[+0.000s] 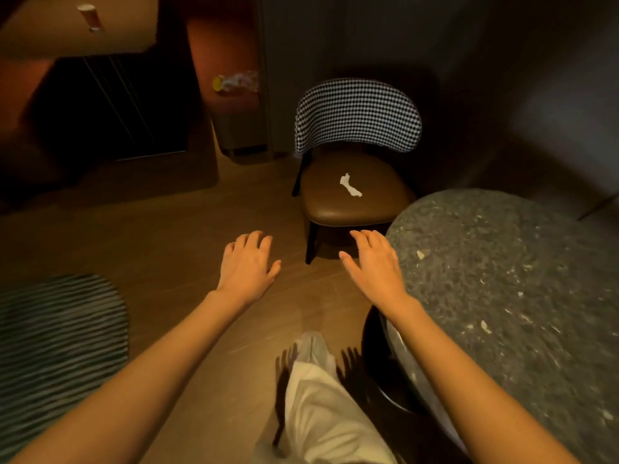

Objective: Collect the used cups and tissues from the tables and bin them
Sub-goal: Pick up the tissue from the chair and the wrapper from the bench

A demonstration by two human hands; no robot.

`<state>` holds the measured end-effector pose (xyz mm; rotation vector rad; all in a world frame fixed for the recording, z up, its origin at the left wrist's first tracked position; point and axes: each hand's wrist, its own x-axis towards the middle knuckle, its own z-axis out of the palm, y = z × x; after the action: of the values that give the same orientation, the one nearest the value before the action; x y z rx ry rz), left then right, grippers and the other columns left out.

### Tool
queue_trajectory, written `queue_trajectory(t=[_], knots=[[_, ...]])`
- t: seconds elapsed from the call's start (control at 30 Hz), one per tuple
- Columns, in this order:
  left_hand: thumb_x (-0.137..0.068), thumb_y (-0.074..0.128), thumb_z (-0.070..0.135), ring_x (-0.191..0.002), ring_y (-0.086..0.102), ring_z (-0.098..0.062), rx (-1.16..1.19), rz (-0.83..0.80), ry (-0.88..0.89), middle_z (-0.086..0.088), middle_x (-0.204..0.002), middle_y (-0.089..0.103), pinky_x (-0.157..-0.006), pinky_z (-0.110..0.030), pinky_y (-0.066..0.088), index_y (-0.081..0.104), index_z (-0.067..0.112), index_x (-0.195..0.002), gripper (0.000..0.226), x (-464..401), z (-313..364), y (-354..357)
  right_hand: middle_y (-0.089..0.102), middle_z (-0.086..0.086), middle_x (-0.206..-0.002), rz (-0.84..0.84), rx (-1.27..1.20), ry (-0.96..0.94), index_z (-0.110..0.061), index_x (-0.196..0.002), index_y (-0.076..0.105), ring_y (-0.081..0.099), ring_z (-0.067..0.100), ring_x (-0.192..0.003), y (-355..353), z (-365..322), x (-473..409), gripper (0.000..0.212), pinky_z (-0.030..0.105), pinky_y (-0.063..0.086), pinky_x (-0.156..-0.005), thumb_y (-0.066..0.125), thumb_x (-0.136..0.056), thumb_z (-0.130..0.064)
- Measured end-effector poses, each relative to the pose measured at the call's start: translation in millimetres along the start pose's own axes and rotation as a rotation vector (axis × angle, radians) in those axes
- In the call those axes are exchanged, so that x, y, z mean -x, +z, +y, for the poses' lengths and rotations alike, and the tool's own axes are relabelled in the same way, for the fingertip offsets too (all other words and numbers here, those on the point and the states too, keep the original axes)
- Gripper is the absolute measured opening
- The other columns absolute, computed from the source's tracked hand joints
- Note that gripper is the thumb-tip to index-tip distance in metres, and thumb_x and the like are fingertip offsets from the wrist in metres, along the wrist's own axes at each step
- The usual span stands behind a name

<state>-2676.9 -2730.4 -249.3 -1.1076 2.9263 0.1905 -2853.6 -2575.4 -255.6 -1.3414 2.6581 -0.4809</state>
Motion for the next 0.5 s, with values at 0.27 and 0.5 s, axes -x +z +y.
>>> queue_trajectory(t=[0.27,0.5], knots=[[-0.093,0.049,0.043,-0.133,0.038,-0.027,-0.056,0.003,0.043,-0.008,-0.144,0.042,-0.106,-0.042,0.035,0.041,0.015,-0.138,0.053,-209.4,-10.7,-24.2,0.038,0.009,-0.148,-0.031,-0.025,0.06,-0.013,-0.145,0.034,0.027,0.025,-0.141,1.7,52.0,-197.2,0.055,0.04,0.029,-0.114,0.045,-0.097,-0.04],[-0.092,0.048,0.043,-0.132,0.035,-0.028,-0.018,-0.152,0.019,-0.008,-0.142,0.042,-0.107,-0.041,0.032,0.042,0.017,-0.137,0.053,-328.4,-24.4,28.5,0.035,0.011,-0.15,-0.154,-0.062,0.161,-0.015,-0.145,0.032,0.026,0.026,-0.142,57.7,85.5,-327.8,0.058,0.041,0.027,-0.115,0.05,-0.095,-0.037]])
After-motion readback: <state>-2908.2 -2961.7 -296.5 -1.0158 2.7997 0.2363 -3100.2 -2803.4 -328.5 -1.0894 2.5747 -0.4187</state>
